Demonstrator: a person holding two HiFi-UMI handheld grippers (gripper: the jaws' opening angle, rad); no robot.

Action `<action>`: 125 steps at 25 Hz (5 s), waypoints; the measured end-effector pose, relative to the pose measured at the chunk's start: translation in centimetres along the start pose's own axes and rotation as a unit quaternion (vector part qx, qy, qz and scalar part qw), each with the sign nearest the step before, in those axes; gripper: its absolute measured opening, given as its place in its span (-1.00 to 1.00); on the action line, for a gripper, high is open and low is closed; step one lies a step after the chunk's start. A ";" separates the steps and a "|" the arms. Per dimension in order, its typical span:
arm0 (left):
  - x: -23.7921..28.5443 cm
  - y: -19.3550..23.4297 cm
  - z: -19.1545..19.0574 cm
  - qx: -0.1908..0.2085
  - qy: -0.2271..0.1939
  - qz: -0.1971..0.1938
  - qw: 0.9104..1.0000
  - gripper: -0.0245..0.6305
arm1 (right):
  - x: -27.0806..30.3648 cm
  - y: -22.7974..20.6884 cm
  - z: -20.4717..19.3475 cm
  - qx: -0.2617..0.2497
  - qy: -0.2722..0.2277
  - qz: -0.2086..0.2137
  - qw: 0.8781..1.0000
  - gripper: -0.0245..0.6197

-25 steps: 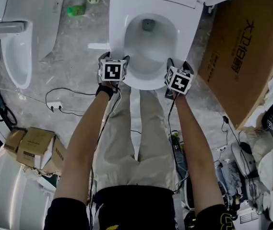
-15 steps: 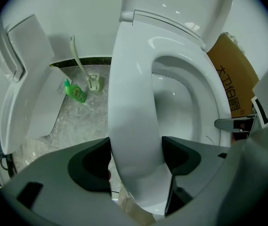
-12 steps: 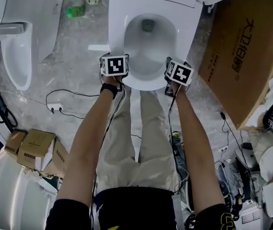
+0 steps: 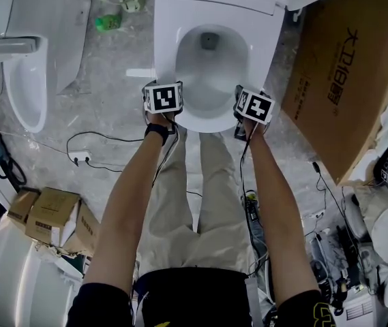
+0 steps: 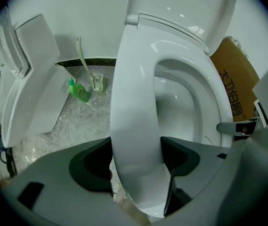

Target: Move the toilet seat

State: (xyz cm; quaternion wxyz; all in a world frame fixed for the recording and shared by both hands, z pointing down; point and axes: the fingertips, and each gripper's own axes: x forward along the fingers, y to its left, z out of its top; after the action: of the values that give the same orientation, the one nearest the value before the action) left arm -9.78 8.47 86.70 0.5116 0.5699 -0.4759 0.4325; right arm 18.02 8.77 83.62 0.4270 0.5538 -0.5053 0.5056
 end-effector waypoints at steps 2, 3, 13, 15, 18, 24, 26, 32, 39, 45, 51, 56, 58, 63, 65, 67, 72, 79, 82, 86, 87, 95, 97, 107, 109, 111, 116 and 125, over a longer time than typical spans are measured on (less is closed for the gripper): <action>-0.3 -0.1 0.1 -0.003 -0.003 -0.006 1.000 0.10 | -0.1 0.1 0.0 0.001 0.000 0.005 1.000 0.07; -0.4 -0.1 0.1 -0.005 -0.002 -0.008 1.000 0.10 | -0.2 0.1 0.0 0.001 0.000 0.007 1.000 0.07; -5.3 -0.8 1.2 -0.027 -0.015 -0.005 1.000 0.00 | -2.9 0.2 0.3 0.005 -0.005 0.028 1.000 0.06; -6.0 -1.0 1.3 -0.029 -0.018 -0.009 0.999 0.00 | -3.6 0.1 0.4 0.008 -0.006 0.032 0.999 0.06; -7.2 -1.1 1.7 -0.033 -0.027 -0.015 0.999 -0.01 | -4.8 0.3 0.8 0.009 -0.012 0.042 0.999 0.06; -9.6 -1.6 2.0 -0.041 -0.035 -0.024 0.998 -0.01 | -7.0 0.4 1.3 0.012 -0.020 0.059 0.998 0.06; -10.0 -1.6 2.3 -0.043 -0.040 -0.027 0.998 -0.01 | -7.4 0.6 1.5 0.012 -0.024 0.063 0.998 0.06; -11.7 -2.0 3.2 -0.050 -0.051 -0.037 0.997 -0.01 | -9.1 0.7 2.5 0.016 -0.045 0.076 0.996 0.06; -14.4 -2.6 4.4 -0.065 -0.069 -0.053 0.994 -0.01 | -11.7 0.9 3.7 0.029 -0.070 0.095 0.993 0.05; -15.5 -2.8 4.9 -0.074 -0.069 -0.065 0.993 -0.01 | -12.9 1.0 4.1 0.035 -0.063 0.111 0.991 0.05; -16.9 -3.3 5.8 -0.082 -0.055 -0.091 0.991 -0.01 | -14.3 1.3 5.0 0.036 -0.052 0.146 0.987 0.05; -18.1 -3.7 6.5 -0.070 -0.042 -0.113 0.990 0.01 | -15.4 1.6 5.6 0.033 -0.039 0.168 0.985 0.07; -18.4 -3.8 6.7 -0.067 -0.041 -0.118 0.990 0.02 | -15.7 1.6 5.8 0.037 -0.044 0.173 0.983 0.07; -19.2 -3.6 7.3 -0.052 -0.041 -0.129 0.989 0.04 | -16.4 2.1 6.4 0.043 -0.056 0.186 0.980 0.07; -19.6 -3.7 7.3 -0.047 -0.042 -0.132 0.989 0.06 | -16.6 2.3 6.5 0.043 -0.054 0.192 0.979 0.07; -20.1 -4.2 7.4 -0.047 -0.042 -0.142 0.988 0.07 | -17.2 1.9 6.7 0.049 -0.053 0.200 0.977 0.07; -21.6 -5.3 8.7 -0.045 -0.048 -0.168 0.984 0.11 | -19.0 1.4 7.8 0.070 -0.060 0.227 0.969 0.06; -23.7 -5.3 11.2 -0.059 -0.069 -0.192 0.977 0.14 | -20.9 2.1 10.2 0.102 -0.088 0.249 0.959 0.07; -24.3 -5.4 11.7 -0.066 -0.072 -0.198 0.975 0.14 | -21.5 2.1 10.6 0.108 -0.087 0.251 0.958 0.07; -25.0 -5.6 12.8 -0.078 -0.080 -0.208 0.972 0.15 | -22.2 2.2 11.7 0.116 -0.085 0.251 0.957 0.07; -25.2 -5.7 13.0 -0.081 -0.081 -0.210 0.971 0.15 | -22.4 2.1 11.8 0.120 -0.086 0.252 0.956 0.07; -26.3 -5.7 14.5 -0.107 -0.092 -0.227 0.964 0.17 | -23.6 2.2 13.3 0.158 -0.108 0.265 0.945 0.07; -26.4 -5.9 14.8 -0.113 -0.095 -0.232 0.961 0.18 | -23.9 2.0 13.6 0.169 -0.113 0.269 0.941 0.07; -27.2 -6.0 16.3 -0.144 -0.103 -0.241 0.954 0.18 | -24.8 2.1 15.1 0.202 -0.130 0.287 0.927 0.11; -27.4 -6.0 16.6 -0.153 -0.104 -0.245 0.952 0.18 | -25.0 2.1 15.4 0.210 -0.131 0.291 0.924 0.12; -27.7 -6.0 16.9 -0.168 -0.106 -0.251 0.947 0.18 | -25.2 2.1 15.6 0.218 -0.130 0.296 0.921 0.12; -28.6 -6.1 17.9 -0.208 -0.115 -0.272 0.932 0.17 | -26.0 2.0 16.7 0.222 -0.127 0.303 0.918 0.12; -29.2 -5.9 18.5 -0.239 -0.118 -0.276 0.923 0.11 | -27.4 1.9 17.0 0.231 -0.134 0.305 0.914 0.08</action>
State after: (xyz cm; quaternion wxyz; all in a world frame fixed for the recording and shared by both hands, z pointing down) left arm -8.87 -6.85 55.18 0.6722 0.5860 -0.4459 0.0772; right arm 18.97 -4.66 54.24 0.0409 0.5188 -0.5714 0.6346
